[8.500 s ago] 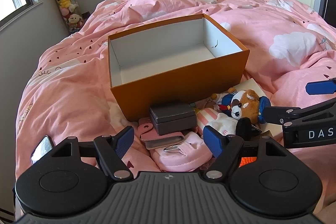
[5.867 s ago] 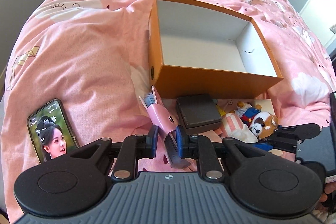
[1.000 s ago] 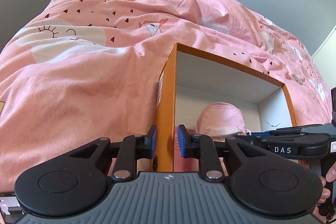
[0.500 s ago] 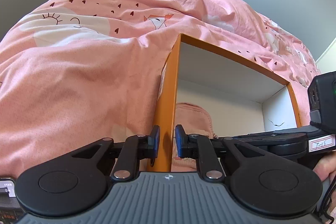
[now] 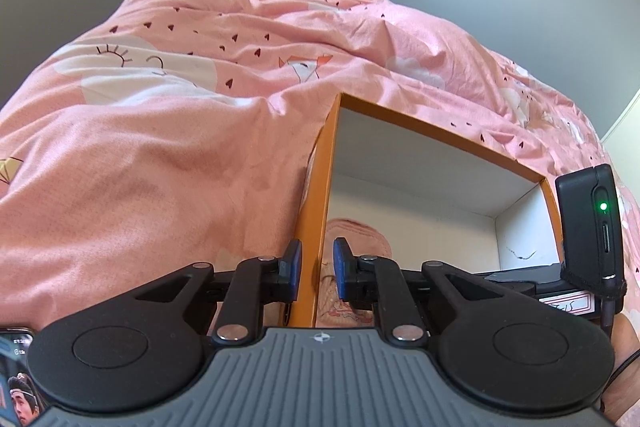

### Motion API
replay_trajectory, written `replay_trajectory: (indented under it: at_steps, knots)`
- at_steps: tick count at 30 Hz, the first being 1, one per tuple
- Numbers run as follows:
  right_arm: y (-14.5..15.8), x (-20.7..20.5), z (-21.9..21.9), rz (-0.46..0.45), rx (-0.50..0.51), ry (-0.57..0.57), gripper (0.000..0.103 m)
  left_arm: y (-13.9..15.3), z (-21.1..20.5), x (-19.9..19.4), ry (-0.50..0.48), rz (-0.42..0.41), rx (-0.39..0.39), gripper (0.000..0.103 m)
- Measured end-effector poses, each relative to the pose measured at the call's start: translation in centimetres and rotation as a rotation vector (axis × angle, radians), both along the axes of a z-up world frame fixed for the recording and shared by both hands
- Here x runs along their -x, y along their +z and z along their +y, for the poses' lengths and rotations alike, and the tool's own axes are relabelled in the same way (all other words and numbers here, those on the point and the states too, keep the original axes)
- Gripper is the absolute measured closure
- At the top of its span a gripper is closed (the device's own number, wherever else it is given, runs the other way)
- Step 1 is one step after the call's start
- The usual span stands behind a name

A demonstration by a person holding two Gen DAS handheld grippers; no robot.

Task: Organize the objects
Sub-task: 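Lower both items into the box and open both tools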

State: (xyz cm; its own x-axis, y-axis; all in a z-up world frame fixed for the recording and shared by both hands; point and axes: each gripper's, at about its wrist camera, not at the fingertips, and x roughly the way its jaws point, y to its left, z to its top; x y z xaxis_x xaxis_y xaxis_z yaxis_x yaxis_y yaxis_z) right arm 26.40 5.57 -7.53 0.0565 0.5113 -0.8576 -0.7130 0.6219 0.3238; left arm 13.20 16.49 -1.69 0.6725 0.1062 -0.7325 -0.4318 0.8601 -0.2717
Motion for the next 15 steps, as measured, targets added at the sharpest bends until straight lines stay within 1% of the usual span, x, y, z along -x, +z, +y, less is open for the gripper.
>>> replay_trajectory:
  at_steps: [2, 5, 12, 15]
  knots:
    - [0.5, 0.2, -0.1, -0.043, 0.004, -0.012, 0.054, 0.5, -0.1, 0.4, 0.01, -0.017, -0.013, 0.085]
    - [1.8, 0.9, -0.7, -0.11, -0.012, -0.015, 0.049, 1.3, -0.4, 1.1, 0.021, -0.037, -0.042, 0.085]
    - [5.7, 3.5, -3.2, -0.248, -0.078, -0.016, 0.048, 3.4, -1.7, 3.0, -0.014, -0.054, -0.093, 0.084]
    - [7.2, 4.7, -5.0, -0.277, -0.111, -0.036, 0.048, 4.0, -2.0, 3.9, -0.045, -0.051, -0.087, 0.084]
